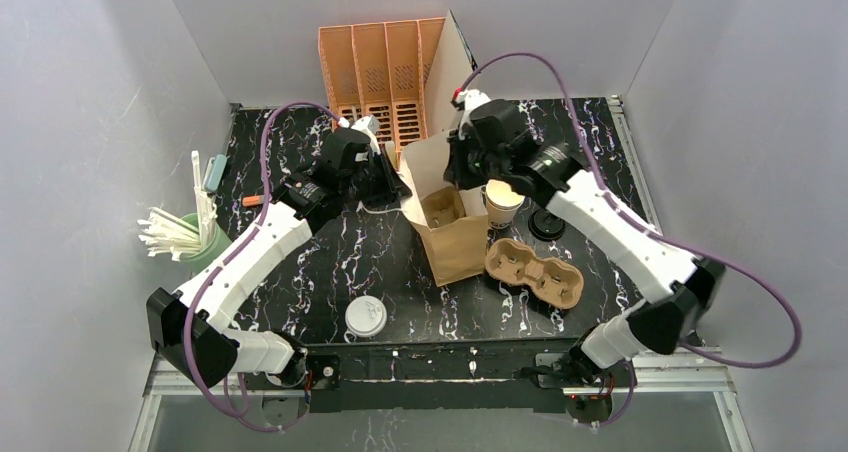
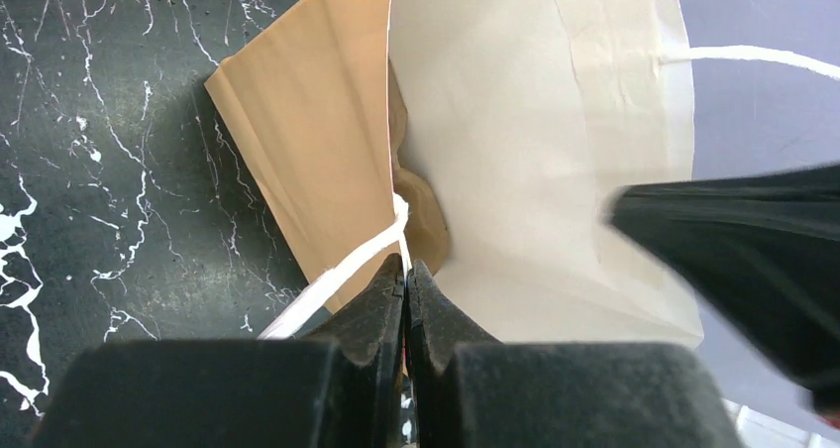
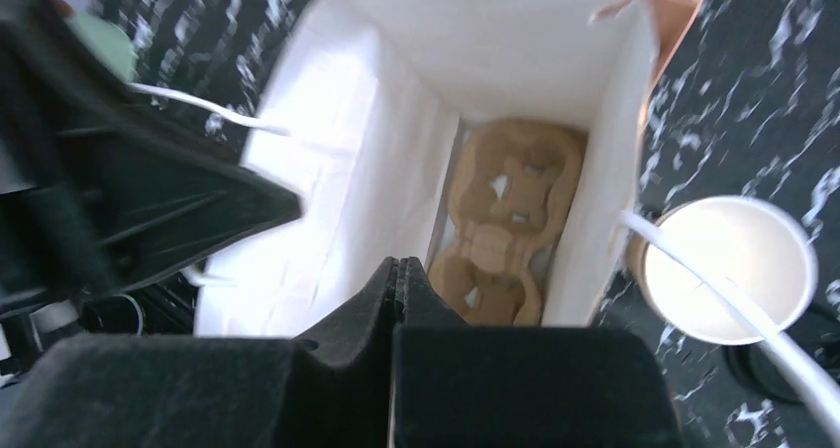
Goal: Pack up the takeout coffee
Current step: Pick up the takeout bag from the center of the board.
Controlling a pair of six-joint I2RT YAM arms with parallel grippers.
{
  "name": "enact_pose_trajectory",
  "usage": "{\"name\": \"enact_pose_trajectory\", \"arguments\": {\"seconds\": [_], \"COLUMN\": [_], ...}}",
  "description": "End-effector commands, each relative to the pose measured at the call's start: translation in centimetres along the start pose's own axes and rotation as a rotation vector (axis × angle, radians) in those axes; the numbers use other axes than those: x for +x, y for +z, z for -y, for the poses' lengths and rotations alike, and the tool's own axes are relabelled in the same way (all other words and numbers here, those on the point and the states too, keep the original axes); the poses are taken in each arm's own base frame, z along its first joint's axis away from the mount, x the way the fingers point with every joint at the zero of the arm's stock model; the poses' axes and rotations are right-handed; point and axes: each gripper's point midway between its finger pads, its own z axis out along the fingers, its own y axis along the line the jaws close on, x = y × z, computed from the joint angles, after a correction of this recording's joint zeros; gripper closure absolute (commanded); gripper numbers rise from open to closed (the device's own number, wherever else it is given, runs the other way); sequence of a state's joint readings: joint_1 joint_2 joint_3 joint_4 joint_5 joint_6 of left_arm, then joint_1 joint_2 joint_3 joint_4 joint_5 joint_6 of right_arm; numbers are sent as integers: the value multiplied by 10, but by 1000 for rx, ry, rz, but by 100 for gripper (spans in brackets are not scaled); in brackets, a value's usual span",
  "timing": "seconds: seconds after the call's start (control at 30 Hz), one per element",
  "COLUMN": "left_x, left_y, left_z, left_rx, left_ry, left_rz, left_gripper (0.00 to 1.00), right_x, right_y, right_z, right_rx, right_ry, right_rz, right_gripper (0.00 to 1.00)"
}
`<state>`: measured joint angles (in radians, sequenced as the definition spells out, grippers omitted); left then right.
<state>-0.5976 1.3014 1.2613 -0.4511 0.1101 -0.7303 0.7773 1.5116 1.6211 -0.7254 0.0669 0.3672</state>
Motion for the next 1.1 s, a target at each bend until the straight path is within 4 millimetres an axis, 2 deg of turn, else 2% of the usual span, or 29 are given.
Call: {"name": "enact_pose_trajectory", "arguments": {"seconds": [0.0,0.2,0.37,0.53,0.7,0.8,0.93,1.07], "left_x": [-4,-15,-35,-63,-81,-82,-74,-70], "left_y": [-11,-26,-58,-107,-143,-152,-154,-146], "left_z": [-1,12,28,41,40,42,56,60], "left_rx": [-21,3,30,12,-43,-49,29,61], "left_ry": [25,56,116,201,260,281,286,334], "left_rz": [8,26,80,175,245,243,194,170], "left_gripper": [100,89,74,53,30,20,2,2], "right_x": [-73,-104,-104,-87,-69,-59,-39,-14], "right_y": [-62,-112,-142,-155,-169,-174,-170,-156], "right_z": [-11,7,31,53,68,74,87,100], "right_rx": [-40,63,166,245,284,303,355,416], "right_ry": [-106,-118,-85,-25,29,58,125,204], "right_rz": [319,512,623,647,656,640,590,516], "right_gripper": [92,89,82,67,37,19,6,2]}}
